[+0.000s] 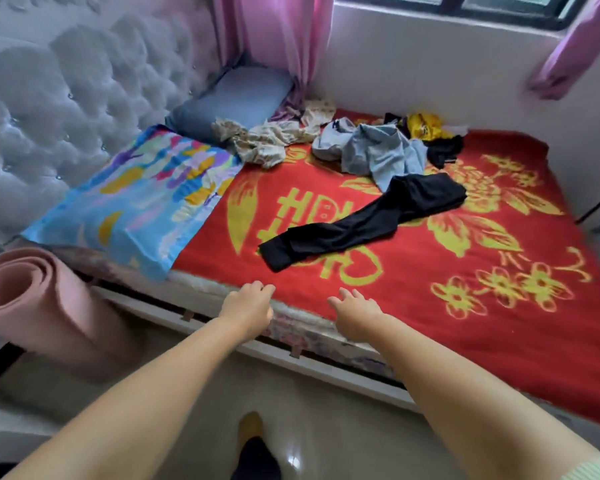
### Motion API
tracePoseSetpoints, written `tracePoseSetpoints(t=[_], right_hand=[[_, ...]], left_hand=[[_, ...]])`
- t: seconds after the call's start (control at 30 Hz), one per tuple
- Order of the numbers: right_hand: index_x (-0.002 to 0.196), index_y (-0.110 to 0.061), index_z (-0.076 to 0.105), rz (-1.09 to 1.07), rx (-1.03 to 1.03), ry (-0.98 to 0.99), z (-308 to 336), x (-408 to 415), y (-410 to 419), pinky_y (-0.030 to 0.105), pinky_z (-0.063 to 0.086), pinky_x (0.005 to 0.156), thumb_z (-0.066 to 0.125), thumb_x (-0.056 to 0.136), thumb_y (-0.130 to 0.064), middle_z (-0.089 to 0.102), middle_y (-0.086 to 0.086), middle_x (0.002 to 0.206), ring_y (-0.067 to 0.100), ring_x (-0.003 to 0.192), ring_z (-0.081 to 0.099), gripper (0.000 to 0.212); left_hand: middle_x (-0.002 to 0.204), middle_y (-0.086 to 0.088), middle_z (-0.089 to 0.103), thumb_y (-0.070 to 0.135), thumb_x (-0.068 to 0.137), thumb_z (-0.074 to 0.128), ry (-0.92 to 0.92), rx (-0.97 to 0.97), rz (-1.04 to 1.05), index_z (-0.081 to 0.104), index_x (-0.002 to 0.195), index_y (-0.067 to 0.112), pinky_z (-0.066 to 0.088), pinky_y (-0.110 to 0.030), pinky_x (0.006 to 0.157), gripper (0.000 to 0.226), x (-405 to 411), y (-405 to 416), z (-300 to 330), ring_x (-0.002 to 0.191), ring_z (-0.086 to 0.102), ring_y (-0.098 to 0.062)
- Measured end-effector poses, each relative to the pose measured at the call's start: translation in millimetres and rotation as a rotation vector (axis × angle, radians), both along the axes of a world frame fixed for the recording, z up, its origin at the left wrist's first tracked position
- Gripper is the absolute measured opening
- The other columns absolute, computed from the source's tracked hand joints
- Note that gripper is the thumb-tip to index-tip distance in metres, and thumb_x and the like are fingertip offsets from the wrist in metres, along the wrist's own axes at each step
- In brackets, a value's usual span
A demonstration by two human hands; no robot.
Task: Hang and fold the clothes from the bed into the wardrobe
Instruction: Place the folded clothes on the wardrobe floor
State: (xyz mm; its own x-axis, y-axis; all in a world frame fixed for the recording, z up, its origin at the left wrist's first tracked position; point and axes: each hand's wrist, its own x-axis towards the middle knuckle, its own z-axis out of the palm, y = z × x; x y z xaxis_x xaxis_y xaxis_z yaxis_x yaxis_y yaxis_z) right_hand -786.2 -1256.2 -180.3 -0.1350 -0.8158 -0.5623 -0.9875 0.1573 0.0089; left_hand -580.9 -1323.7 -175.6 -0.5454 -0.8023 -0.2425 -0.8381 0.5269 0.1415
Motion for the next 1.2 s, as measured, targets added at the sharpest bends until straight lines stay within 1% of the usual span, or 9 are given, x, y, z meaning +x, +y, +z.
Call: tracePoseSetpoints(t=[0.1, 0.3, 0.37, 0.5, 0.7, 0.97, 1.03, 1.13, 1.2], right_hand=[[0.15, -0.02, 0.02, -0.044, 0.0, 0.006, -7, -33, -31, 0.053, 0.029, 0.11, 0.035, 0.093, -0.002, 0.008, 0.011, 0.16, 0.035, 0.143, 0.016, 0.062], [0.15, -0.021, 0.022, -0.233, -0.002, -0.05, -13, -108, -103, 0.048, 0.032, 0.108, 0.033, 0.095, -0.008, 0.01, 0.009, 0.159, 0.032, 0.143, 0.019, 0.058], [0.149, -0.022, 0.023, -0.279, -0.007, -0.06, -19, -131, -119, 0.046, 0.034, 0.107, 0.035, 0.097, -0.014, 0.012, 0.009, 0.159, 0.032, 0.141, 0.024, 0.054], [0.149, -0.022, 0.024, -0.354, 0.045, -0.074, -43, -178, -126, 0.045, 0.035, 0.106, 0.037, 0.098, -0.022, 0.016, 0.007, 0.158, 0.031, 0.139, 0.028, 0.052], [0.148, -0.023, 0.026, -0.446, 0.146, -0.078, -79, -268, -138, 0.044, 0.035, 0.105, 0.037, 0.098, -0.025, 0.016, 0.006, 0.157, 0.03, 0.137, 0.03, 0.051], [0.146, -0.02, 0.029, -0.415, 0.121, -0.03, -123, -413, -217, 0.044, 0.037, 0.1, 0.038, 0.098, -0.023, 0.024, 0.007, 0.153, 0.03, 0.133, 0.035, 0.05], [0.145, -0.018, 0.031, -0.416, 0.075, -0.02, -139, -436, -250, 0.043, 0.039, 0.099, 0.038, 0.098, -0.022, 0.026, 0.008, 0.151, 0.03, 0.132, 0.037, 0.048], [0.141, -0.017, 0.036, -0.407, -0.048, -0.021, -155, -460, -304, 0.043, 0.039, 0.101, 0.042, 0.096, -0.023, 0.028, 0.008, 0.15, 0.03, 0.133, 0.035, 0.045], [0.142, -0.018, 0.035, -0.399, -0.141, -0.017, -162, -478, -347, 0.044, 0.037, 0.102, 0.043, 0.096, -0.021, 0.024, 0.009, 0.152, 0.03, 0.136, 0.031, 0.047]], left_hand=[[0.132, -0.007, 0.047, 0.022, 0.098, 0.039, -0.018, 0.011, -0.067, 0.036, 0.141, 0.014, 0.043, -0.039, 0.087, 0.044, -34, -42, -8, 0.118, 0.046, -0.027], [0.123, -0.006, 0.05, 0.023, 0.098, 0.039, -0.071, 0.015, -0.236, 0.041, 0.134, 0.015, 0.041, -0.033, 0.074, 0.037, -108, -154, -22, 0.107, 0.051, -0.025], [0.122, -0.006, 0.05, 0.023, 0.097, 0.04, -0.09, 0.035, -0.265, 0.041, 0.134, 0.015, 0.041, -0.034, 0.076, 0.037, -136, -182, -29, 0.108, 0.05, -0.025], [0.124, -0.006, 0.048, 0.024, 0.097, 0.04, -0.155, 0.107, -0.336, 0.04, 0.134, 0.016, 0.041, -0.036, 0.083, 0.038, -192, -203, -53, 0.112, 0.048, -0.026], [0.125, -0.005, 0.046, 0.024, 0.097, 0.039, -0.213, 0.153, -0.373, 0.037, 0.137, 0.017, 0.038, -0.035, 0.081, 0.041, -270, -222, -87, 0.112, 0.047, -0.025], [0.119, -0.003, 0.048, 0.022, 0.096, 0.039, -0.156, 0.169, -0.332, 0.041, 0.132, 0.017, 0.032, -0.03, 0.073, 0.036, -417, -270, -140, 0.102, 0.048, -0.023], [0.124, -0.003, 0.046, 0.022, 0.097, 0.039, -0.135, 0.14, -0.329, 0.041, 0.132, 0.016, 0.034, -0.031, 0.08, 0.036, -445, -290, -165, 0.104, 0.046, -0.022], [0.143, -0.007, 0.033, 0.024, 0.098, 0.039, -0.127, 0.054, -0.347, 0.028, 0.145, 0.016, 0.03, -0.036, 0.105, 0.049, -475, -334, -200, 0.132, 0.033, -0.022], [0.148, -0.008, 0.029, 0.027, 0.098, 0.041, -0.129, 0.021, -0.319, 0.018, 0.149, 0.016, 0.03, -0.037, 0.108, 0.057, -493, -366, -218, 0.137, 0.028, -0.023]])
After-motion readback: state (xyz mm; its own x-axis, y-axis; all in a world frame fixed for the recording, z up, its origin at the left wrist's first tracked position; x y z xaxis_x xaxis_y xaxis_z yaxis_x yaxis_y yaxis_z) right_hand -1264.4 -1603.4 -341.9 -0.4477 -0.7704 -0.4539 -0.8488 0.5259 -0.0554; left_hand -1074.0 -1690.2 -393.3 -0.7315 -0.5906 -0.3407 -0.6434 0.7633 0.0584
